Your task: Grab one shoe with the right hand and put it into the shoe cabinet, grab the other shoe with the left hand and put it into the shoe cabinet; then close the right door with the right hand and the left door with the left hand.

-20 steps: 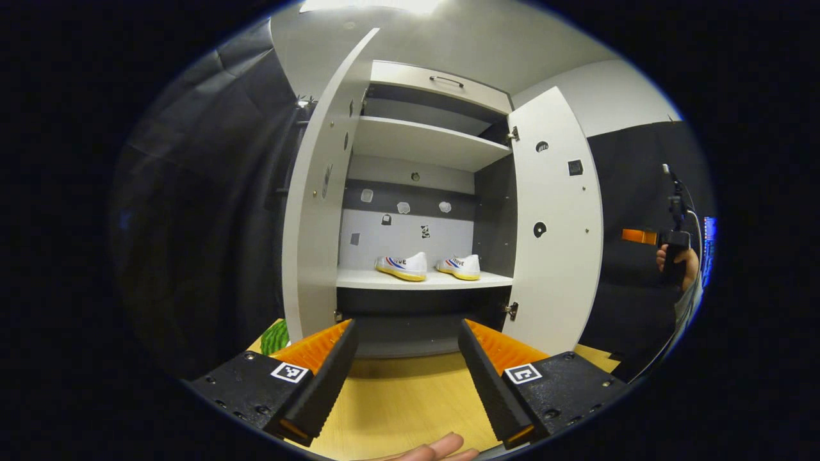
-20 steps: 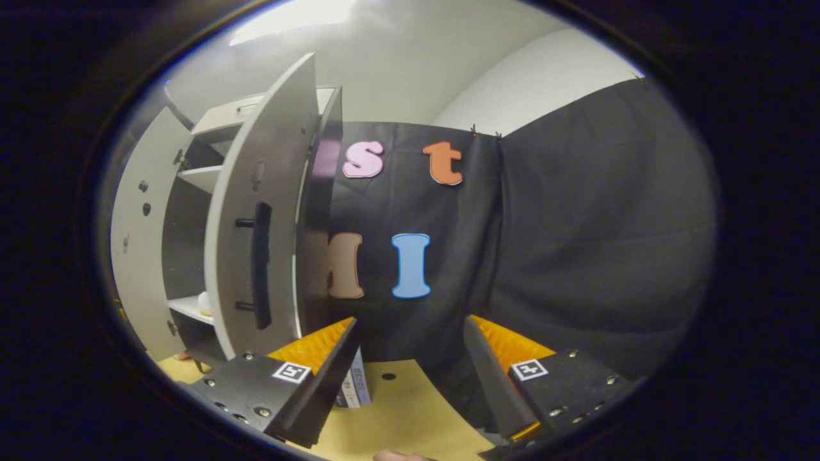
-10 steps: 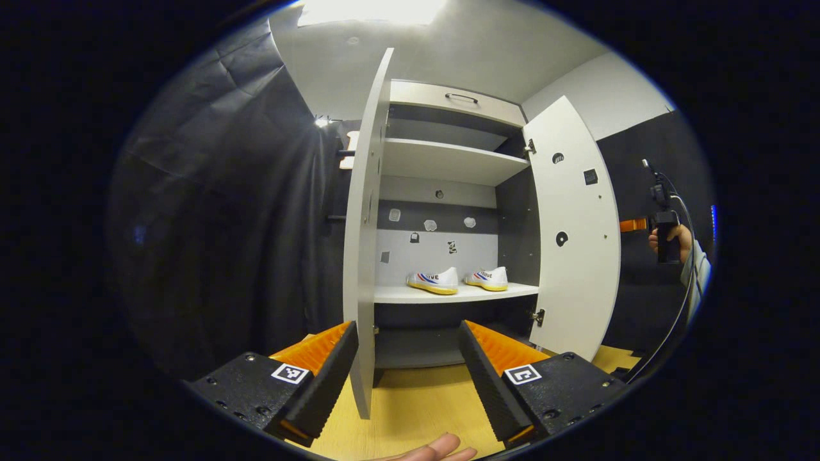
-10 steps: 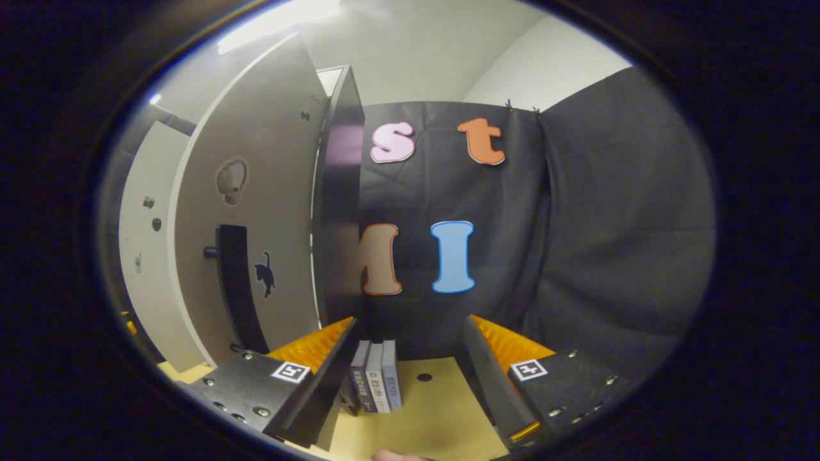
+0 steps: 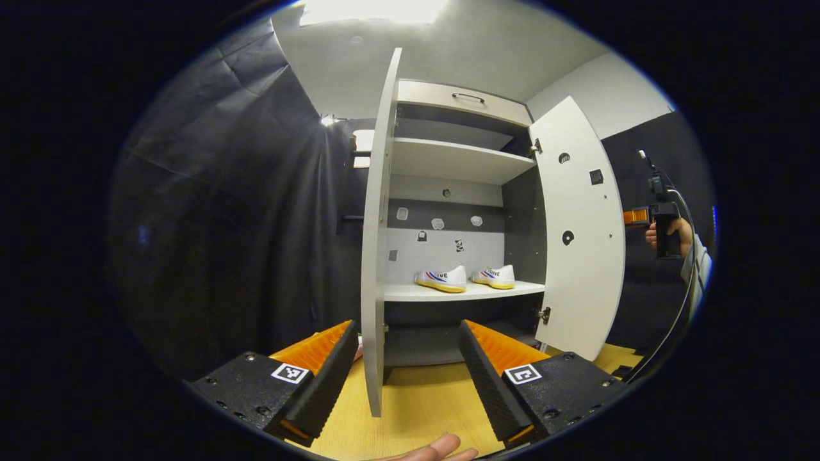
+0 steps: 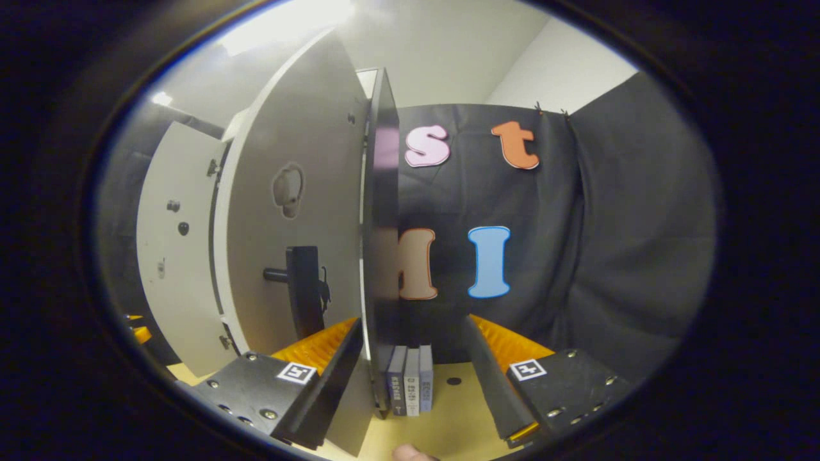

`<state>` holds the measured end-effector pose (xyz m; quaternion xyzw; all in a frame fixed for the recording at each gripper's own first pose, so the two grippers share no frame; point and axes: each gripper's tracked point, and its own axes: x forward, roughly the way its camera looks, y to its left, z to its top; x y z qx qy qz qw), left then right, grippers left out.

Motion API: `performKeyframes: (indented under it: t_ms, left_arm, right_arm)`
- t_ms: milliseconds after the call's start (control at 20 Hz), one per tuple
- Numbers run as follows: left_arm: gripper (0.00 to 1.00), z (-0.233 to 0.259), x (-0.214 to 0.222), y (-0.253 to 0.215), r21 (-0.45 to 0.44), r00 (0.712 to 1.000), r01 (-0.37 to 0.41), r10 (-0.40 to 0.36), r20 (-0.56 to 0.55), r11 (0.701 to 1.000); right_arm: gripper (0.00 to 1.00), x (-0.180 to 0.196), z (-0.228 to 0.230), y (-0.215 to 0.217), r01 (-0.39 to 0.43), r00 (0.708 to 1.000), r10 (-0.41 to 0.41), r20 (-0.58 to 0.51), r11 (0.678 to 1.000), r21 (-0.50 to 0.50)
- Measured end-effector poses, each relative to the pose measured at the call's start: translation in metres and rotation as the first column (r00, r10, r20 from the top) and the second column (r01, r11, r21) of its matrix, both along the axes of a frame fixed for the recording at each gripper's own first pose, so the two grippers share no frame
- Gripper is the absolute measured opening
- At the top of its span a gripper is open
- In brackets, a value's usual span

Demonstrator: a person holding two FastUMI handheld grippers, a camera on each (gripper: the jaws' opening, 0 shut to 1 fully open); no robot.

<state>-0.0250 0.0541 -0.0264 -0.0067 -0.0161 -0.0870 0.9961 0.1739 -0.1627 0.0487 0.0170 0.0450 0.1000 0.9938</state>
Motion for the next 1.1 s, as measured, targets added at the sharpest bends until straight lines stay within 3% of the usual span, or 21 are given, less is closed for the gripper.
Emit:
performKeyframes:
  t_ms: [50, 100, 400, 450, 500, 650, 750, 800, 850, 1000, 1100]
  left_arm:
    - [0.92, 0.003, -0.002, -0.003, -0.002, 1.0, 0.008, -0.008, 0.013, 1.0]
    - [0.95, 0.005, -0.004, -0.006, -0.006, 1.0, 0.019, -0.019, 0.023, 1.0]
    - [0.95, 0.003, -0.002, -0.009, -0.015, 1.0, 0.023, -0.022, 0.02, 1.0]
    - [0.95, 0.001, -0.002, -0.008, -0.014, 1.0, 0.018, -0.017, 0.013, 1.0]
    - [0.95, -0.001, 0.0, -0.007, -0.011, 1.0, 0.013, -0.013, 0.002, 1.0]
    - [0.92, -0.002, 0.002, 0.0, -0.003, 1.0, -0.008, 0.008, -0.004, 1.0]
    - [0.95, -0.003, 0.002, 0.0, -0.005, 1.0, -0.012, 0.012, -0.004, 1.0]
    - [0.91, -0.003, 0.002, -0.001, -0.005, 1.0, -0.006, 0.006, -0.006, 1.0]
    - [0.95, -0.005, 0.003, -0.001, -0.005, 1.0, -0.007, 0.007, -0.01, 1.0]
    - [0.95, -0.006, 0.004, -0.005, -0.008, 1.0, -0.002, 0.002, -0.024, 1.0]
    - [0.95, -0.006, 0.007, -0.004, -0.005, 0.999, -0.01, 0.01, -0.032, 1.0]
  right_arm:
    - [0.94, 0.005, -0.002, 0.004, 0.002, 1.0, -0.002, 0.011, 1.0, 0.0]
    - [0.92, 0.003, -0.005, 0.01, 0.003, 1.0, -0.003, 0.008, 1.0, 0.004]
    - [0.96, -0.004, -0.002, 0.055, -0.047, 0.999, 0.047, 0.011, 0.999, -0.019]
    - [0.92, -0.006, -0.002, 0.062, -0.053, 0.998, 0.053, 0.014, 0.998, -0.016]
    - [0.94, -0.006, -0.003, 0.068, -0.055, 0.998, 0.055, 0.016, 0.998, -0.009]
    - [0.94, -0.002, -0.005, 0.075, -0.015, 1.0, 0.015, 0.008, 1.0, -0.002]
    - [0.94, 0.002, -0.003, 0.08, 0.014, 1.0, -0.014, 0.017, 1.0, 0.006]
    - [0.94, 0.004, 0.0, 0.085, 0.017, 0.999, -0.018, 0.027, 1.0, 0.016]
    - [0.94, 0.005, 0.002, 0.095, 0.007, 1.0, -0.008, 0.03, 1.0, 0.029]
    - [0.94, 0.014, -0.002, 0.135, -0.046, 0.999, 0.044, 0.021, 0.996, 0.077]
    - [0.94, 0.014, -0.006, 0.175, -0.1, 0.995, 0.101, 0.006, 0.981, 0.165]
